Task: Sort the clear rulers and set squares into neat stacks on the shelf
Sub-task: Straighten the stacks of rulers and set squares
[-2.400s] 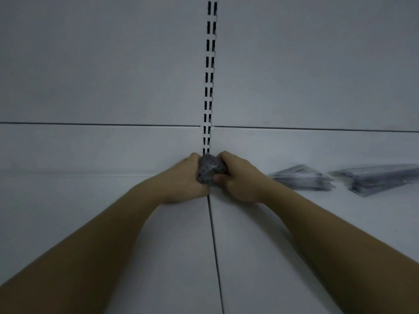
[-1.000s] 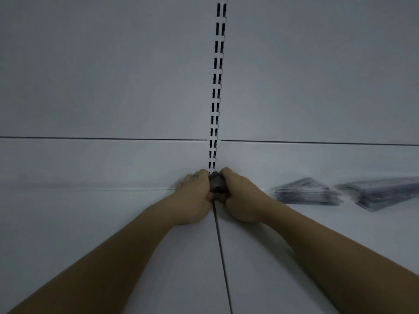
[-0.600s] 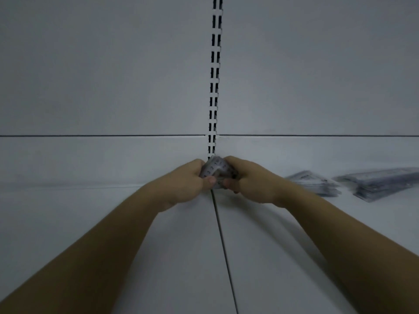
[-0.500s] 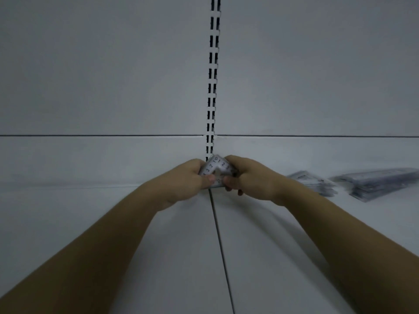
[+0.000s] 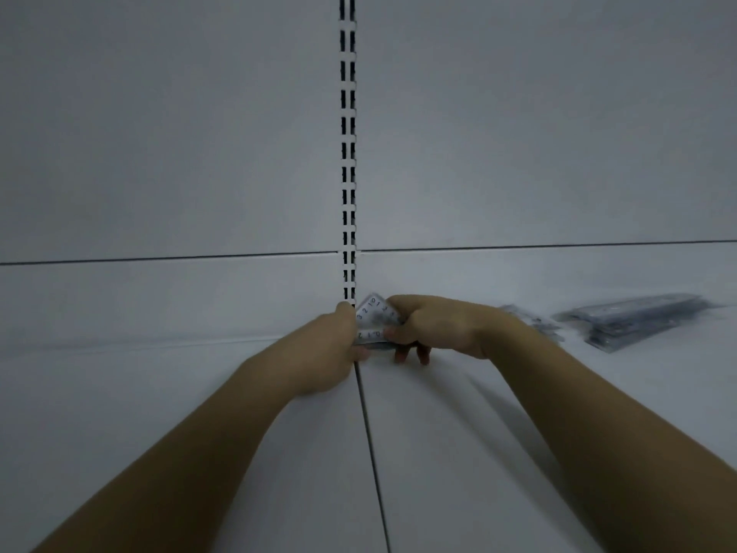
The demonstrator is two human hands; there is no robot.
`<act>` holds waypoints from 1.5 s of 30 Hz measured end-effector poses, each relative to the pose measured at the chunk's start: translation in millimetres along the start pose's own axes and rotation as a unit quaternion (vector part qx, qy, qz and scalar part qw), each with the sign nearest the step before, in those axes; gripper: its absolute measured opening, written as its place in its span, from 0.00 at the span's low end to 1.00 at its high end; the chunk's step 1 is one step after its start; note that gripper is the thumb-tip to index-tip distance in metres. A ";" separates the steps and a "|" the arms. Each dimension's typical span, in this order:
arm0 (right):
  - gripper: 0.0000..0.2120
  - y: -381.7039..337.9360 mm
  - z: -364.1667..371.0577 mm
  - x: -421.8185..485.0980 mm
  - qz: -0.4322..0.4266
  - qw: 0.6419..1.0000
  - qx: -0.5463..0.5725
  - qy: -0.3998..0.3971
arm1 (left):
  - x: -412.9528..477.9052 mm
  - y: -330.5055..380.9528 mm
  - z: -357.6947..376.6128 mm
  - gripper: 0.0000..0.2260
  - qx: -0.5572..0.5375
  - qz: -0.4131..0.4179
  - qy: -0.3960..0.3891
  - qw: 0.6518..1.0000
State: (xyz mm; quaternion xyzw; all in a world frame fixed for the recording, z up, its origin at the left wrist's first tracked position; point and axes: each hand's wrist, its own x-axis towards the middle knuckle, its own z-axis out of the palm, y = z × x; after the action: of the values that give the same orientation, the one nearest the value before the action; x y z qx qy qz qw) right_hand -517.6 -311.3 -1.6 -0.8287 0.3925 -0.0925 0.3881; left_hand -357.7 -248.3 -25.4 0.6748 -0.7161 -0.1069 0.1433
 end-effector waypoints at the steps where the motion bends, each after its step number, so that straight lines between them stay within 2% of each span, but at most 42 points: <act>1: 0.07 -2.6 -0.4 -3.7 -0.002 1.000 -0.026 -0.014 | 0.3 0.0 -0.5 0.11 0.006 -0.003 -0.008 1.000; 2: 0.06 -5.5 -1.1 -7.1 -0.009 0.998 -0.060 -0.023 | 1.0 -0.2 -1.5 0.11 0.013 -0.006 -0.013 1.000; 5: 0.13 -11.8 -2.1 -9.0 -0.017 0.988 -0.155 -0.006 | 2.2 0.1 -4.0 0.11 0.010 -0.017 -0.024 1.000; 8: 0.13 -15.3 -3.9 0.1 0.006 0.979 -0.202 0.017 | 2.7 1.1 -3.7 0.12 -0.006 -0.028 -0.023 0.999; 14: 0.08 -12.2 -15.3 4.5 0.013 0.976 -0.214 0.022 | 5.3 0.8 -4.9 0.21 -0.018 -0.025 -0.004 1.000; 18: 0.06 -4.0 -16.7 6.6 0.008 0.981 -0.195 0.016 | 10.2 -1.6 -5.4 0.17 -0.022 -0.027 0.023 0.999; 25: 0.07 0.8 -11.0 6.9 0.006 0.959 -0.278 0.046 | 12.8 -1.5 -4.3 0.18 -0.043 -0.068 0.056 0.995; 28: 0.12 1.4 -6.7 7.7 0.000 0.944 -0.323 0.068 | 13.2 -2.4 -4.7 0.17 -0.055 -0.082 0.056 0.994; 32: 0.26 3.8 -4.0 9.0 -0.001 0.933 -0.347 0.092 | 14.3 -3.0 -4.7 0.17 -0.073 -0.089 0.050 0.992; 38: 0.28 6.1 -3.7 9.3 0.010 0.935 -0.341 0.099 | 17.1 1.0 -1.1 0.19 -0.057 -0.088 0.076 0.992; 43: 0.32 9.1 -4.8 3.1 0.011 0.942 -0.326 0.085 | 13.7 -3.6 -4.9 0.29 -0.044 -0.083 0.040 0.995; 45: 0.33 9.9 -4.9 -1.5 0.003 0.942 -0.324 0.091 | 9.5 -6.9 -10.1 0.29 -0.062 -0.080 0.038 0.994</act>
State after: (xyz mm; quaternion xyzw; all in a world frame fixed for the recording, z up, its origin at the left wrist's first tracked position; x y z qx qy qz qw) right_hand -526.6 -316.9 -5.2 -0.8963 0.4379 -0.0342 0.0615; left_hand -348.2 -257.8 -17.7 0.7235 -0.6454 -0.1366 0.2031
